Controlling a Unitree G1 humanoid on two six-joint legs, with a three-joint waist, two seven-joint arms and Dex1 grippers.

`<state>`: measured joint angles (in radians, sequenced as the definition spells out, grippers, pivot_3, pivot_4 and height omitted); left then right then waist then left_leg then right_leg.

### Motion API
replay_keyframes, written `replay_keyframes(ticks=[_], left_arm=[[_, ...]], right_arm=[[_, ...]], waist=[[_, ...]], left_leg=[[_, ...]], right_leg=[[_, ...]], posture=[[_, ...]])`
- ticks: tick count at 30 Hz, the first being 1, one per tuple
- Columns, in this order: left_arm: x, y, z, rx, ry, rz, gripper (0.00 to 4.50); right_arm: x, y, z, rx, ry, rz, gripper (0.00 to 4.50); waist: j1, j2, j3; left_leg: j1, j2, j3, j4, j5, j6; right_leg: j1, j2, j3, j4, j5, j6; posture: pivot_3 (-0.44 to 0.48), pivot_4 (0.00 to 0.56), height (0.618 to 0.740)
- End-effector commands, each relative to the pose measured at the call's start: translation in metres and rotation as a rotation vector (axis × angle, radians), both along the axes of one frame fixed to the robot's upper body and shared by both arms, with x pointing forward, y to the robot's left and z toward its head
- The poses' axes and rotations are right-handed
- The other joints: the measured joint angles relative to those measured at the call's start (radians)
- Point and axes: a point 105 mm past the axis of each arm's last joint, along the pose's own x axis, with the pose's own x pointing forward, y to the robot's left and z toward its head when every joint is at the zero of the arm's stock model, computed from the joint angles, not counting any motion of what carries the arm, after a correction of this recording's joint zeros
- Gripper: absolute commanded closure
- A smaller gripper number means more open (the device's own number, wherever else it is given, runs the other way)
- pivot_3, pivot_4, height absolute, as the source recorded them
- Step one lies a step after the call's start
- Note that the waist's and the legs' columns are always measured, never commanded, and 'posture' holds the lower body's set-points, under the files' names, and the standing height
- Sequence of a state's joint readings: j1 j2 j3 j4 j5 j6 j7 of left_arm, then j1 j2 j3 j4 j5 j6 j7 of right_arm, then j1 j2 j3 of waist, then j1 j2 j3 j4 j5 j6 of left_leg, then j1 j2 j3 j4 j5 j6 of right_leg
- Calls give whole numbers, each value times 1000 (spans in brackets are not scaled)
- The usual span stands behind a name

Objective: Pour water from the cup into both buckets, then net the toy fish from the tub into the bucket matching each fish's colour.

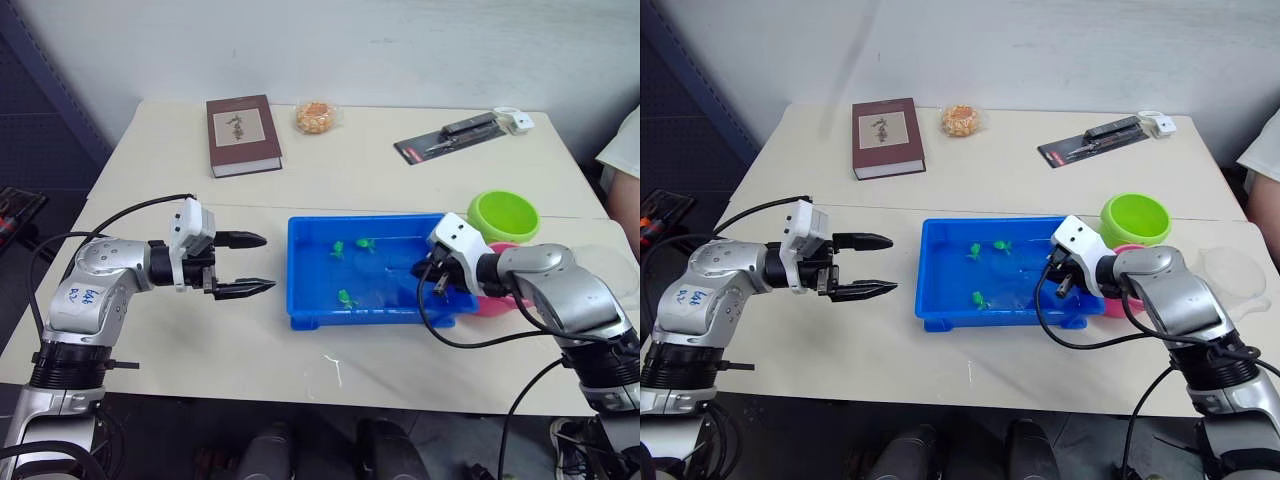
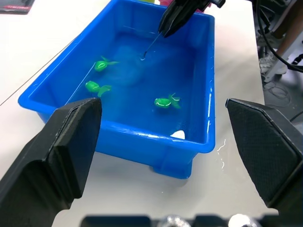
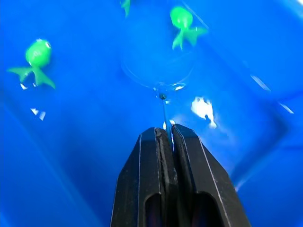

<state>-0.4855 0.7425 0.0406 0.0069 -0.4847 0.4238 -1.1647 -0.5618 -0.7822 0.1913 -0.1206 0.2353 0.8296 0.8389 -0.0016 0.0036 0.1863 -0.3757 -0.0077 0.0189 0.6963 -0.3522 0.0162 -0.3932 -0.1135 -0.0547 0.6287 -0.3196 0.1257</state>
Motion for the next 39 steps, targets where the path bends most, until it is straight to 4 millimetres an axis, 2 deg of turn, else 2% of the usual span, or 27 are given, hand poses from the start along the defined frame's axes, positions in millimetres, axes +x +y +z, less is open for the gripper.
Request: replay_keyframes(ticks=[1,8,15,19,24,28,33,39], left_arm=[[-3,0,12,-11,-53,-3,9],[-6,2,9,-6,-46,6,9],[-5,1,9,-8,-48,8,9],[-3,0,10,-8,-52,4,9],[-1,-5,16,-33,-66,-16,9],[1,-12,22,-67,-75,-35,9],[5,-21,27,-98,-82,-60,9],[11,-35,34,-134,-83,-111,9]], right_arm=[[-1,8,15,35,-64,17,4500],[-3,8,26,58,-134,38,4500],[-14,-5,22,59,-120,34,4500],[-26,-10,29,87,-133,71,4500],[-42,-25,35,99,-139,63,4500],[-57,-32,42,173,-145,45,4500],[-69,-44,43,183,-176,30,4500],[-82,-71,67,205,-290,-50,4500]], waist=[[0,0,0],[1,0,0],[0,0,0],[1,0,0],[5,0,0],[7,0,0],[7,0,0],[16,0,0]], left_leg=[[0,0,0,0,0,0],[0,0,0,0,0,0],[0,0,0,-1,0,0],[0,0,0,-1,0,0],[0,0,0,-1,0,0],[0,0,0,-1,0,0],[0,0,0,-1,0,0],[0,-1,0,-1,0,0]], right_leg=[[0,0,0,0,0,0],[0,0,0,0,0,0],[0,0,0,0,0,0],[0,0,0,0,0,0],[0,0,0,-1,0,0],[0,0,0,-1,0,0],[1,0,0,0,0,0],[1,0,0,0,0,0]], posture=[[0,150,738],[0,150,738],[0,150,738],[0,150,738],[0,150,738],[0,150,738],[0,150,738],[0,150,738]])
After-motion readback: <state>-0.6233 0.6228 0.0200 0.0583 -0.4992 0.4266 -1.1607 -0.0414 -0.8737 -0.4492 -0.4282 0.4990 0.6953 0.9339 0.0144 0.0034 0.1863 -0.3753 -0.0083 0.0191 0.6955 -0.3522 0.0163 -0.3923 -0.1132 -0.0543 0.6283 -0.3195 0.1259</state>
